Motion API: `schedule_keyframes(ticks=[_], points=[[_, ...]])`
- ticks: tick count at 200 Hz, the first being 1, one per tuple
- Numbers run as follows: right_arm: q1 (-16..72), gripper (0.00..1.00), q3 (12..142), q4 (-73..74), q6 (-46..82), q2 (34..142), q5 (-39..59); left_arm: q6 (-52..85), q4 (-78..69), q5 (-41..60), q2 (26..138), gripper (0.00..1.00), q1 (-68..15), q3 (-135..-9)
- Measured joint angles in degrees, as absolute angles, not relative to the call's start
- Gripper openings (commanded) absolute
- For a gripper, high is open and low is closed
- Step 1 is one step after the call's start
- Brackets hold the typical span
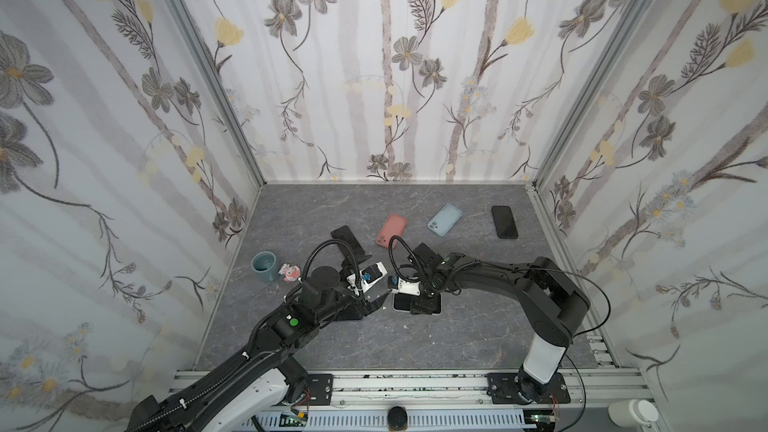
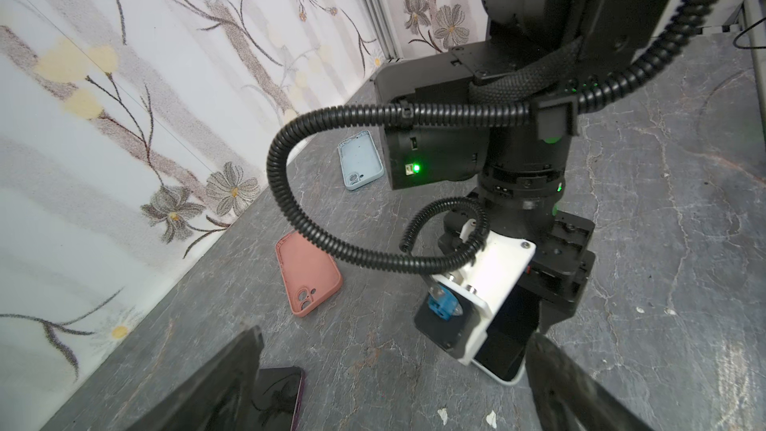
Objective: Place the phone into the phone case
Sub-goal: 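Lift the cased phone with the right gripper and carry it farther from the robot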
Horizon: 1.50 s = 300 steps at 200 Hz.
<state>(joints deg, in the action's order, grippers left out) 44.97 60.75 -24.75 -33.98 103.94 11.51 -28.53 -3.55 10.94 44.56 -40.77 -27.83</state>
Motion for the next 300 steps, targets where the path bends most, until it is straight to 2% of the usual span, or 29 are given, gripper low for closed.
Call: schedule_keyframes(ticks=[60, 161, 207, 300], points=[[39.2, 0.67, 58.5, -21.6, -22.5, 102.6, 8.6, -28.5, -3.2, 10.7, 44.6, 1.00, -40.8, -27.8], [18.2, 0.63, 50.2, -20.7, -2.0, 94.6, 0.9, -28.5, -3.2, 10.7, 45.4, 1.00, -40.8, -27.4], [9.2, 0.64, 52.6, -23.3, 1.6, 95.5, -2.0, -28.5, -3.3, 10.5, 45.6, 1.00, -40.8, -27.1], [-1.1, 0.68, 55.1, -21.7, 3.6, 98.4, -5.7, -28.5, -3.3, 9.6, 45.8, 1.00, -40.8, -27.0]])
